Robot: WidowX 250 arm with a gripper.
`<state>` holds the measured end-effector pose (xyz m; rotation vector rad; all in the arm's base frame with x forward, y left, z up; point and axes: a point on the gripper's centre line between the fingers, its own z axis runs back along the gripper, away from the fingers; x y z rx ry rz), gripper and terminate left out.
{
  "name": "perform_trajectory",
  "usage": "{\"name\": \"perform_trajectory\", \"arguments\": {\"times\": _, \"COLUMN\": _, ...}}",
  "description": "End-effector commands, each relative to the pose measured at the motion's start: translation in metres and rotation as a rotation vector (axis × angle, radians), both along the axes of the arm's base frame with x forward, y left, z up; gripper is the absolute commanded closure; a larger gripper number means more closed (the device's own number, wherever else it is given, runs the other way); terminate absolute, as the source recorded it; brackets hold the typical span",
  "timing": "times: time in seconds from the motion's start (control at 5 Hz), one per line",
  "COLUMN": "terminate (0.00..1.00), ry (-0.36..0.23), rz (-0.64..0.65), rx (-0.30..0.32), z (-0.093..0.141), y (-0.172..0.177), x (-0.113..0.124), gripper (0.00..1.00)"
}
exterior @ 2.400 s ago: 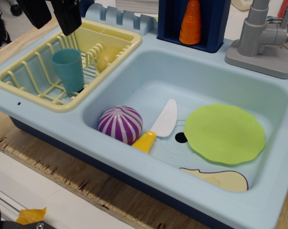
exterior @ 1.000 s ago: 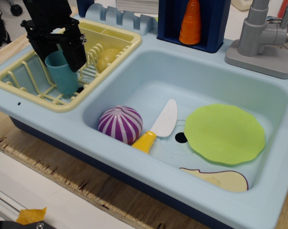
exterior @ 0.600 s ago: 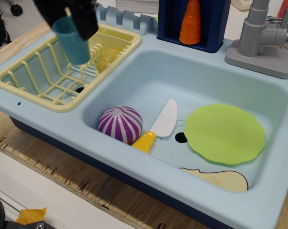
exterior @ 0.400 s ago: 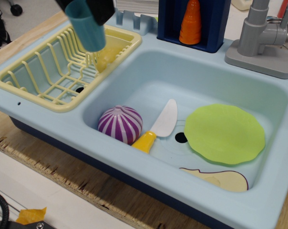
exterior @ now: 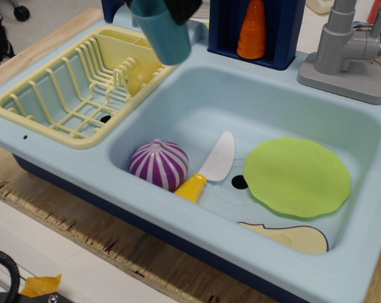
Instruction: Put cup from counter or drying rack into sink
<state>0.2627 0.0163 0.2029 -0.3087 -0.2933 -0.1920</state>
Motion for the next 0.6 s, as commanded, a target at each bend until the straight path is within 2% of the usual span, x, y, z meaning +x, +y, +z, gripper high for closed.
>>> {"name": "perform_trajectory", "arguments": {"times": 0.0, "terminate": 0.0, "ry": 0.068, "rz": -0.128, "rx": -0.147, "z": -0.0142, "y": -0.0202, "x": 0.0108, "gripper": 0.0}}
{"name": "perform_trajectory", "arguments": {"times": 0.2, "terminate": 0.0, "ry": 0.068, "rz": -0.128, "rx": -0.147, "z": -0.0142, "y": -0.0202, "x": 0.0108, "gripper": 0.0}}
{"name": "perform_trajectory", "arguments": {"times": 0.4, "terminate": 1.0, "ry": 0.068, "rz": -0.128, "rx": -0.147, "z": -0.0142, "y": -0.0202, "x": 0.0108, "gripper": 0.0}}
